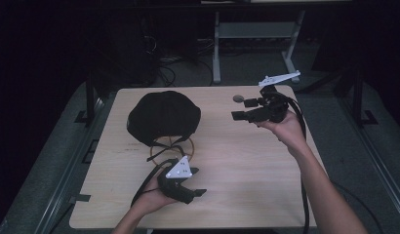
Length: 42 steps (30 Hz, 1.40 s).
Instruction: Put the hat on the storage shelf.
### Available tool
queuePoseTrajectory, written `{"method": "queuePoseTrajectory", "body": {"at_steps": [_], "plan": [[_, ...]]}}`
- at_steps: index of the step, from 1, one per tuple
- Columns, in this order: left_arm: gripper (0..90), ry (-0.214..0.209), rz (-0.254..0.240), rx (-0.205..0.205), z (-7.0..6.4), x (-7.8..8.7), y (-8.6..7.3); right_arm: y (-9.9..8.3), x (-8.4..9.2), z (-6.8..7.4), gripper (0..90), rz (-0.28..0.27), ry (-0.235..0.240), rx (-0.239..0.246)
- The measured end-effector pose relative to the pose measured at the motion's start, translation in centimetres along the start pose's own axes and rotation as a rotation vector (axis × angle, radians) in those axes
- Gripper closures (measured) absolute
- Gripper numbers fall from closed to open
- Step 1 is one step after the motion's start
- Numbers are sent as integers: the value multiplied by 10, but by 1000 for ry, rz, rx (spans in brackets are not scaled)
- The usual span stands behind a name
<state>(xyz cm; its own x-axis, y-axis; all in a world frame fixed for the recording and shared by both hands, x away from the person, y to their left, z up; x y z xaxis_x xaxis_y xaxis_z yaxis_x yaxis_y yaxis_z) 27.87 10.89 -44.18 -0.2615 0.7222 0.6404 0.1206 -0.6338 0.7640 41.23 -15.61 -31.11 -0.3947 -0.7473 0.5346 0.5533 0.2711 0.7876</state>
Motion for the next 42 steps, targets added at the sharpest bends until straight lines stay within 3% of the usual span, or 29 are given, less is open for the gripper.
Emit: {"method": "queuePoseTrajectory", "body": {"at_steps": [42], "plan": [[282,-6,8,3,-3,-6,-1,-96,31,-36,180,1,-16,-118]]}}
Point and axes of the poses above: each handheld gripper's, and its own axes: x roughly backward along the jaws, y roughly out of its top, z roughly to its left, the point moved 3 cm from there along -x, roughly forward along the jaws, and after that the axes turned 4 degrees about -x, right-handed, at the moved point
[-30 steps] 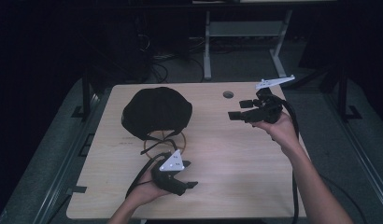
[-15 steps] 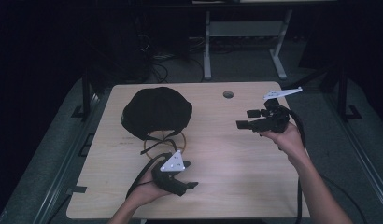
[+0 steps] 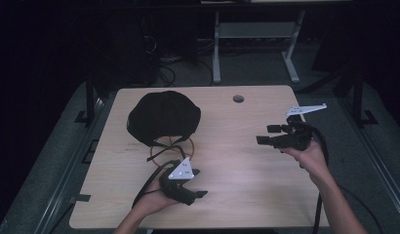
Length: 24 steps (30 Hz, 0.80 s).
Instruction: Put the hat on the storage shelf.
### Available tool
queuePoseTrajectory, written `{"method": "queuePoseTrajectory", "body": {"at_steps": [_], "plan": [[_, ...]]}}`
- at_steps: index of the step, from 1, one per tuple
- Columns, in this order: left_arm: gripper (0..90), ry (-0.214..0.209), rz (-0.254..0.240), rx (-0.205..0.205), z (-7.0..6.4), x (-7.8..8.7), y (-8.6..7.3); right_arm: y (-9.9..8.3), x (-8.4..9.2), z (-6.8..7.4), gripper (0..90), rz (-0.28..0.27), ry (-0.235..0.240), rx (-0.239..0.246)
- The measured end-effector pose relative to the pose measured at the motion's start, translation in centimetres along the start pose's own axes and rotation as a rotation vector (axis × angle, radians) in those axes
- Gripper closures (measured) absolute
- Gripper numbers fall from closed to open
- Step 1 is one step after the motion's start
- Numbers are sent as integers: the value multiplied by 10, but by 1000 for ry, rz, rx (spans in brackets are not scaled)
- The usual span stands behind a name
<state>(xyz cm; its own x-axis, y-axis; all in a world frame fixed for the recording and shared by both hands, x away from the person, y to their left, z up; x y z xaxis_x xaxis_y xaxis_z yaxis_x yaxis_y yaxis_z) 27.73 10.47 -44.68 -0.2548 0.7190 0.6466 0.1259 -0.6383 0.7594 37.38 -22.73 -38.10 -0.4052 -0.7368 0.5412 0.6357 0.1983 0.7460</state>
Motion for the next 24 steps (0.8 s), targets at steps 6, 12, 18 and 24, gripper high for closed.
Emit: {"method": "queuePoseTrajectory", "body": {"at_steps": [6,12,18,24], "plan": [[282,2,-5,2,0,0,0,-14,3,-3,180,12,-6,-4],[282,3,-5,2,0,0,0,-24,5,-4,179,8,0,-20],[282,4,-1,2,0,0,0,-37,6,-6,179,2,3,-32],[282,2,8,0,-1,-1,-1,-52,6,-6,179,3,-2,-34]]}}
Point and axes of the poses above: each handheld gripper's, and its own axes: x roughly backward along the jaws, y roughly out of its top, z roughly to its left, the point moved 3 cm from there along -x, roughly forward along the jaws, and after that the axes turned 4 degrees about -x, right-handed, at the moved point
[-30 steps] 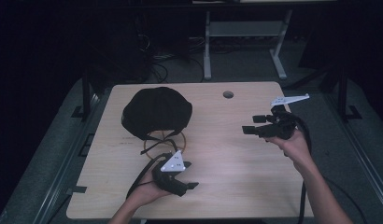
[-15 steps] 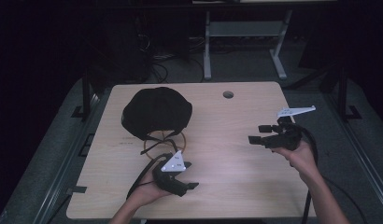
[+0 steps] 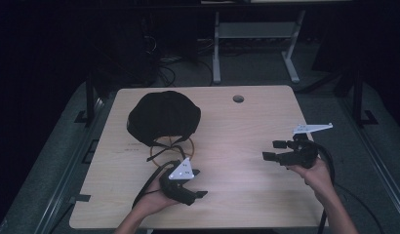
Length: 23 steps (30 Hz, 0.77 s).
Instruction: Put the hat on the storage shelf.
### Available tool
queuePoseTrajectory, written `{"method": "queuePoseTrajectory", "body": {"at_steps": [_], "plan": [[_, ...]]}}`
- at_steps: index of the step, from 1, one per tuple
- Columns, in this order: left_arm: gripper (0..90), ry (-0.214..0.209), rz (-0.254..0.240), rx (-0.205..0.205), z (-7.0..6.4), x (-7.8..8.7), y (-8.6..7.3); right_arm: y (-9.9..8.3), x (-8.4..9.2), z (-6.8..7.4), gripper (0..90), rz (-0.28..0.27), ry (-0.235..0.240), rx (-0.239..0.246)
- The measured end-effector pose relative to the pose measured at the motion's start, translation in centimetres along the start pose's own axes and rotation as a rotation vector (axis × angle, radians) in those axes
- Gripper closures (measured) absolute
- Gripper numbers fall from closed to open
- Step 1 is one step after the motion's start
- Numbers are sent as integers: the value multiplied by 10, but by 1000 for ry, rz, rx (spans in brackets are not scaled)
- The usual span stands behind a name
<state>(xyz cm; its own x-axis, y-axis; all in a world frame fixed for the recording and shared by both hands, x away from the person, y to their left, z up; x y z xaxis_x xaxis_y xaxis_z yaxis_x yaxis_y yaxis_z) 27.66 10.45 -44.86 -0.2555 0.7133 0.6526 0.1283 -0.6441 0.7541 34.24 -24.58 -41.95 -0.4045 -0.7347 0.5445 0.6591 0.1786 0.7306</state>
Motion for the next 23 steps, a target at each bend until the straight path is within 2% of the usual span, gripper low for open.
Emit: {"method": "queuePoseTrajectory", "body": {"at_steps": [9,23], "plan": [[282,-1,0,0,-1,0,-1,-19,2,4,177,21,-12,21],[282,-8,2,-7,-2,-2,0,-58,14,4,171,0,-1,-5]]}}
Point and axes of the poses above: each handheld gripper's, and its own axes: x roughly backward along the jaws, y roughly out of its top, z roughly to its left, the point moved 3 cm from there along -x, roughly forward along the jaws, and after that the axes turned 4 degrees about -x, right-handed, at the moved point
